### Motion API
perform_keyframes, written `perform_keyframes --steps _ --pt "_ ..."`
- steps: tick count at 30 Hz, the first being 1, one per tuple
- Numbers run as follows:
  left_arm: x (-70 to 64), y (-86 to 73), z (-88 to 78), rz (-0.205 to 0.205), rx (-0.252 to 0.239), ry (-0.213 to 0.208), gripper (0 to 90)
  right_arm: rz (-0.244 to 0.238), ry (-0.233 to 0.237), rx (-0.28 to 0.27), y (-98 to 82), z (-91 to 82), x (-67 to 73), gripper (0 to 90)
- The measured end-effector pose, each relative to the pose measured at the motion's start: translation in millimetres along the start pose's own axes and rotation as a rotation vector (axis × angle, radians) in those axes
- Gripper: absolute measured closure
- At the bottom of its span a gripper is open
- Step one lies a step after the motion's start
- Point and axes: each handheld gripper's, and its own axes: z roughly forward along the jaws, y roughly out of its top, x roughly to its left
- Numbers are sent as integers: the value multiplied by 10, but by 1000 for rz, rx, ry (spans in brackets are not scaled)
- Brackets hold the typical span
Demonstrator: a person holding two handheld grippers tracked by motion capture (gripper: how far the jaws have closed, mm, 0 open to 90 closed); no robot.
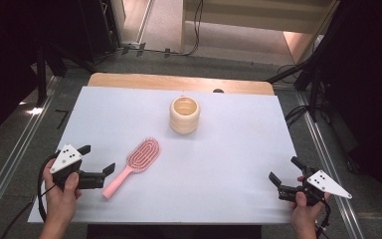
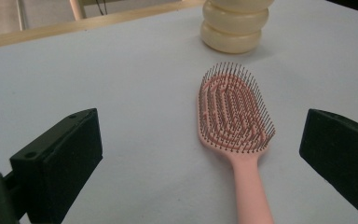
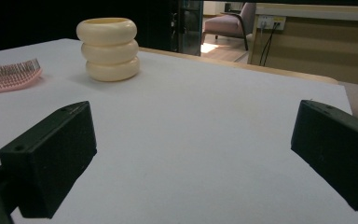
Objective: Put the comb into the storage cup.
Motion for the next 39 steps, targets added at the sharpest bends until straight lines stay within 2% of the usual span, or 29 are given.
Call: perform_keyframes --steps 1,6,7,10,16,19,23,35,39 --pt "0 0 0 0 0 0 0 2 2 2 1 -1 1 0" --pt "-18 110 71 1 72 -16 0 -1 2 3 3 8 2 0" --pt "-18 110 71 1 72 -16 0 -3 3 2 4 10 3 0" --pt "-44 172 113 13 125 -22 0 -6 5 3 4 15 7 0" --pt "-62 243 155 20 165 -21 0 -8 7 6 4 19 9 0" --pt "-78 295 192 27 206 -24 0 -13 7 7 5 22 10 0" --pt "-94 323 225 23 239 -32 1 -14 10 10 4 27 14 0" --pt "-174 408 364 44 383 -48 3 -16 16 18 5 38 18 0" --pt "-194 440 418 49 428 -74 3 -14 13 19 5 39 15 0"
